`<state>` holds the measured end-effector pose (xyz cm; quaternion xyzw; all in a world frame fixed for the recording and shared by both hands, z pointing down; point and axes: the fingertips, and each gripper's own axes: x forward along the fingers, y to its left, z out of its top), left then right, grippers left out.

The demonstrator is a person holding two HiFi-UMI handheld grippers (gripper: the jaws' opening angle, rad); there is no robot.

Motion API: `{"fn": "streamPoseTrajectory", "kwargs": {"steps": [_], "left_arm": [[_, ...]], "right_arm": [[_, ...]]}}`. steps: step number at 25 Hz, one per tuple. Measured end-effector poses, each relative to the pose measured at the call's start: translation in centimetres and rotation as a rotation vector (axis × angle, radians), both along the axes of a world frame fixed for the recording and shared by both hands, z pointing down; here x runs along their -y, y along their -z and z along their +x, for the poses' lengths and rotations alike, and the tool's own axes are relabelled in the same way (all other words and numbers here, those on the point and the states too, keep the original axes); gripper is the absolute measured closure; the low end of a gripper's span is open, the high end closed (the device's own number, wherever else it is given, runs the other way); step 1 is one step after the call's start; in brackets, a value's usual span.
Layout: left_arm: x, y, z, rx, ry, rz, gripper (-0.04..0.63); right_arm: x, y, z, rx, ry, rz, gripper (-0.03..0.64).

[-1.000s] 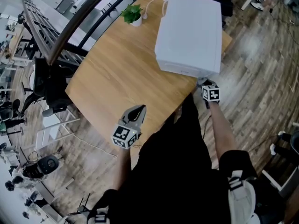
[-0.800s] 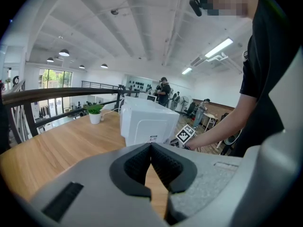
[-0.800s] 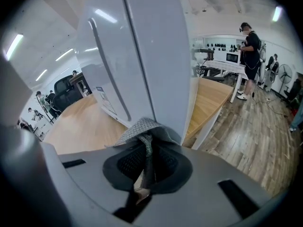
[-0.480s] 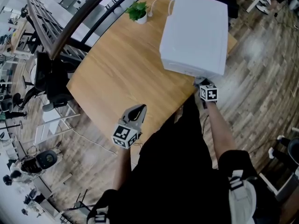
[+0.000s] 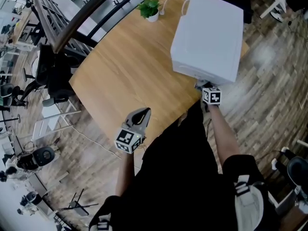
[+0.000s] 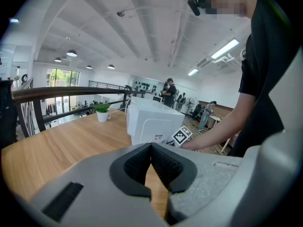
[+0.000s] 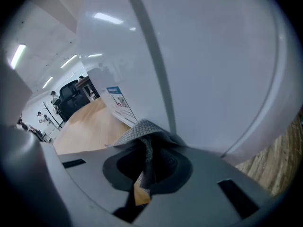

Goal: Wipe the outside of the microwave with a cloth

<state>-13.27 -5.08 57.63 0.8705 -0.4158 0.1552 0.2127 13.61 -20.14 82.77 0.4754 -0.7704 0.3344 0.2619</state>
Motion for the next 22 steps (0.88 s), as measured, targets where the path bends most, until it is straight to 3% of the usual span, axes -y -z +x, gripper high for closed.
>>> {"fn": "streamPoseTrajectory", "kwargs": {"steps": [10, 22], "left_arm": [[-0.4, 0.0, -2.2, 0.0, 0.097, 0.017, 0.595], [-1.4, 0.0, -3.8, 0.02, 0.166, 0.021, 0.595]], "right_arm": [[1.1, -0.4, -4.5, 0.076, -0.022, -0.041, 0.6], [2.2, -0.6, -10.0, 0.135, 0.046, -0.063, 0.6]]}}
